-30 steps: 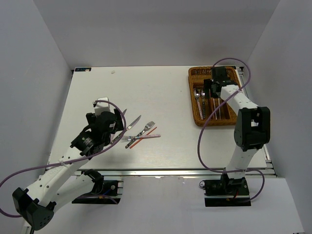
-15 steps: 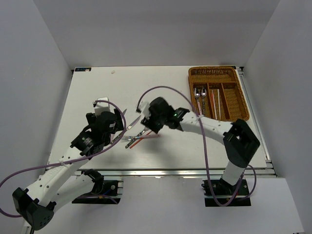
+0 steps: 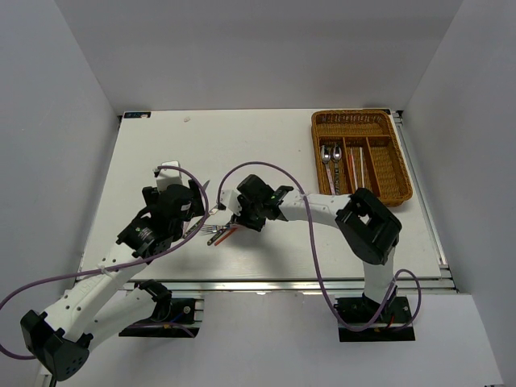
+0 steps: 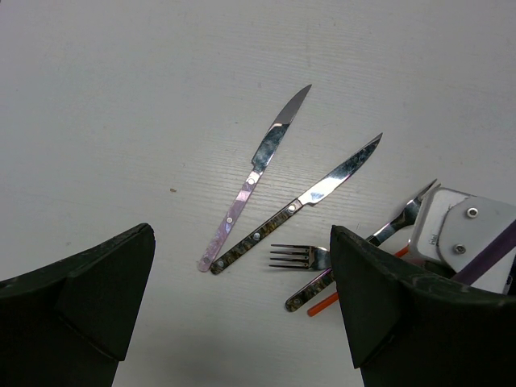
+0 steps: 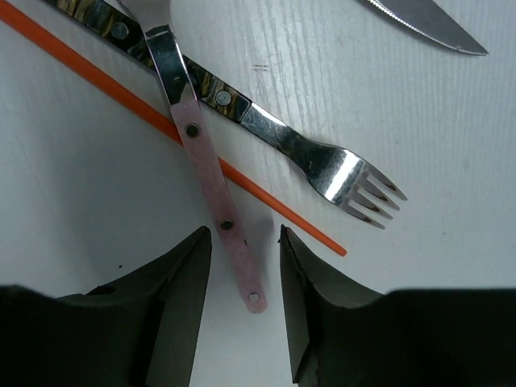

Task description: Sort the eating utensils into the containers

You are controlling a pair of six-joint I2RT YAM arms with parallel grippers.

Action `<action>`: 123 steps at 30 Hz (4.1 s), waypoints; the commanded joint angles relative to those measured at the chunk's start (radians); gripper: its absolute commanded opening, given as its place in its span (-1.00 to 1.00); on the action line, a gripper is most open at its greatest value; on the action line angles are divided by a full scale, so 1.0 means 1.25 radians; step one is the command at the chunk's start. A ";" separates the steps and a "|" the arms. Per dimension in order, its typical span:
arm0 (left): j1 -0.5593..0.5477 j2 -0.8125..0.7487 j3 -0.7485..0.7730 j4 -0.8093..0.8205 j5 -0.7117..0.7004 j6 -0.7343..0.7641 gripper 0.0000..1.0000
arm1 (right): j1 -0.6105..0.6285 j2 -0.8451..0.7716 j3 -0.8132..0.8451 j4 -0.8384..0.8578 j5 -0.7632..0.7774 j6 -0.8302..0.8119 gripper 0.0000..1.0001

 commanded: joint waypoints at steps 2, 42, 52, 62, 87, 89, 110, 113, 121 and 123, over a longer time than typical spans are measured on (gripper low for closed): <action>0.003 0.002 -0.002 0.002 0.000 0.002 0.96 | 0.005 0.011 0.038 0.021 -0.047 -0.021 -0.08; 0.003 -0.007 -0.002 -0.001 -0.003 0.000 0.96 | -0.051 -0.240 -0.141 0.243 -0.036 0.088 -1.00; 0.003 -0.063 -0.010 0.017 0.041 0.014 0.96 | -0.522 -0.385 -0.167 0.223 0.333 0.163 -1.00; 0.003 -0.084 -0.011 0.026 0.088 0.026 0.96 | -0.819 -0.297 -0.174 0.378 0.294 0.179 -1.00; 0.003 -0.075 -0.020 0.036 0.105 0.028 0.96 | -0.832 -0.316 -0.098 0.272 0.284 0.383 0.79; 0.003 -0.064 -0.018 0.034 0.096 0.027 0.96 | -0.811 -0.373 -0.093 0.250 0.290 0.454 0.79; 0.003 0.314 0.147 0.074 0.294 0.077 0.96 | -0.481 -0.864 -0.475 0.149 0.082 0.783 0.79; 0.003 0.476 0.219 0.064 0.312 0.092 0.86 | -0.481 -0.936 -0.498 0.109 0.063 0.755 0.77; 0.004 0.662 0.263 0.075 0.369 0.084 0.35 | -0.481 -1.038 -0.504 0.016 -0.014 0.684 0.73; 0.004 0.676 0.247 0.091 0.373 0.078 0.35 | -0.480 -1.050 -0.513 0.016 -0.046 0.687 0.72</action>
